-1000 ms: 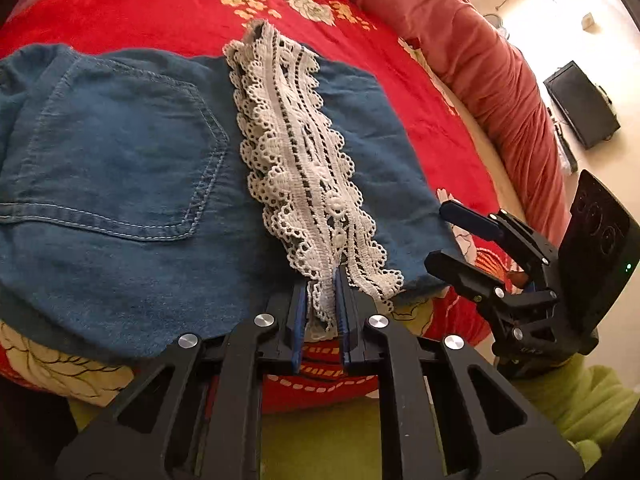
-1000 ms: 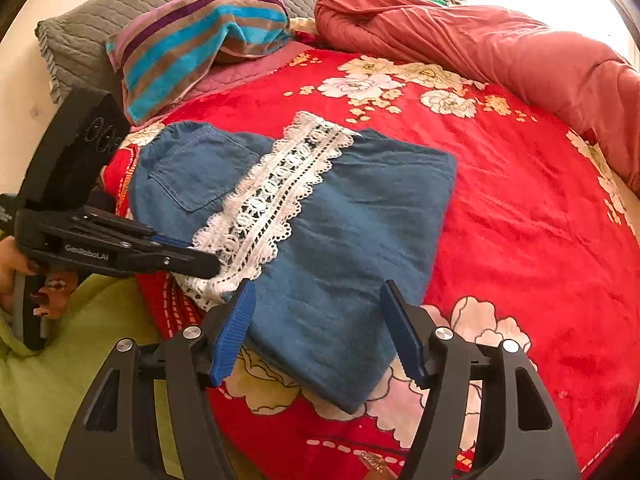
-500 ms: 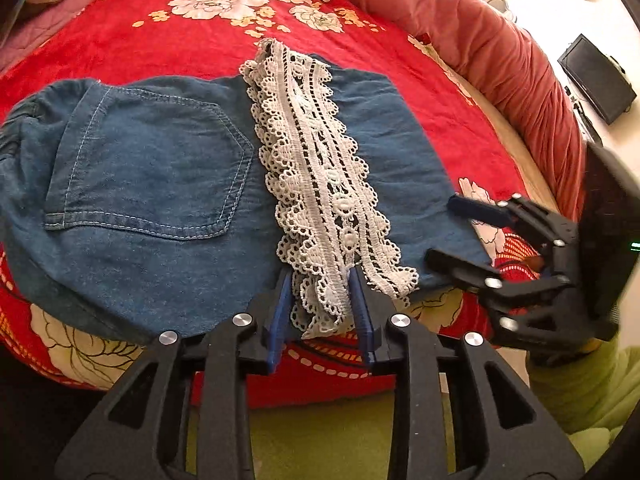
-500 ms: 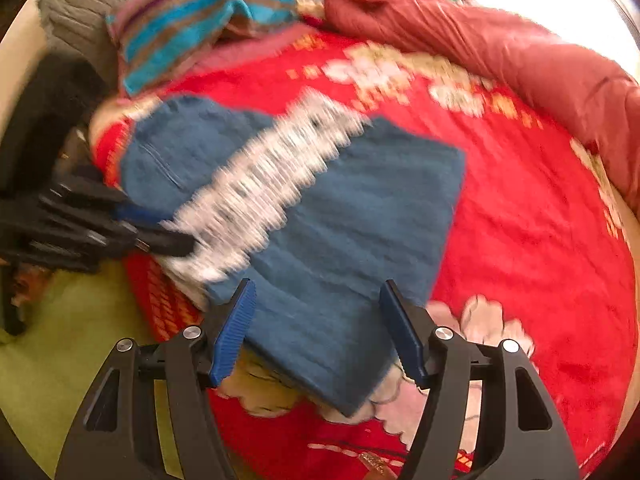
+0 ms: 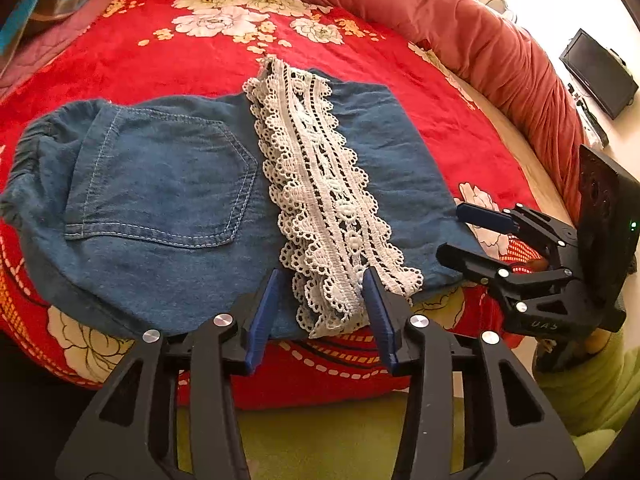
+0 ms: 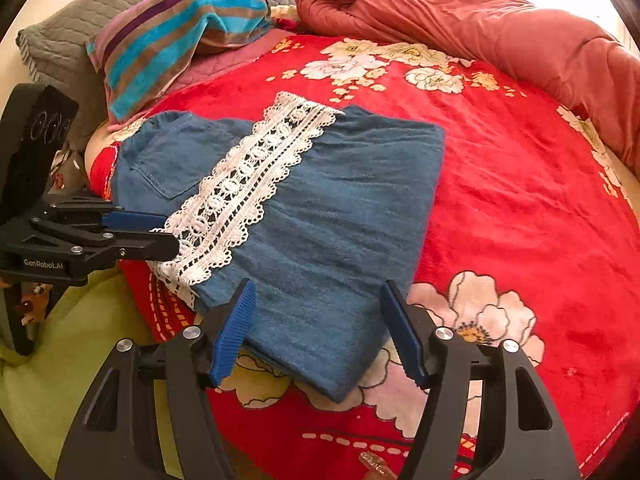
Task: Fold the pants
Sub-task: 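Move both tools to the folded pants and close on the denim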
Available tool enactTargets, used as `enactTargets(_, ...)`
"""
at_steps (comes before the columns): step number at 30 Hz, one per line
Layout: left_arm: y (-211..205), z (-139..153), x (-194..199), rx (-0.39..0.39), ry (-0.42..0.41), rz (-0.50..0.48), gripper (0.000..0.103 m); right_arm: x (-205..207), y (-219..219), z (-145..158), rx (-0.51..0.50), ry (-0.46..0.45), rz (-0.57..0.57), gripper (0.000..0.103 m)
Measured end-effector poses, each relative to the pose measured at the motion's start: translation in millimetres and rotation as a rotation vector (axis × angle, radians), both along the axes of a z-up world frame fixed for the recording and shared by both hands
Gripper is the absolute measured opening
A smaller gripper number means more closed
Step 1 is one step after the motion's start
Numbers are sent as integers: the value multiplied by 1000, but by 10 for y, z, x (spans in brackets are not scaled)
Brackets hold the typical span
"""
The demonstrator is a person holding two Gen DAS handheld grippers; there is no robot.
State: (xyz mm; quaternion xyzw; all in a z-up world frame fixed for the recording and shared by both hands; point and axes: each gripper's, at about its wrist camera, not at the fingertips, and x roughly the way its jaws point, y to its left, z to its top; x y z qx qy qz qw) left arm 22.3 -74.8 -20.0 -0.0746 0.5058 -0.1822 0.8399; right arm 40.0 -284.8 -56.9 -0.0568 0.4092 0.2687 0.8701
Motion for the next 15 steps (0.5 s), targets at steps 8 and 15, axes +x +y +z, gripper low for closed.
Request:
enactTargets(8,20,101,-48,18,-37,15,52,-30,-134,145,31,-37,-62,96)
enactTargets(15,62,189,-90,38,-72,38,68,-55,-179,242,21,-63,-85,97)
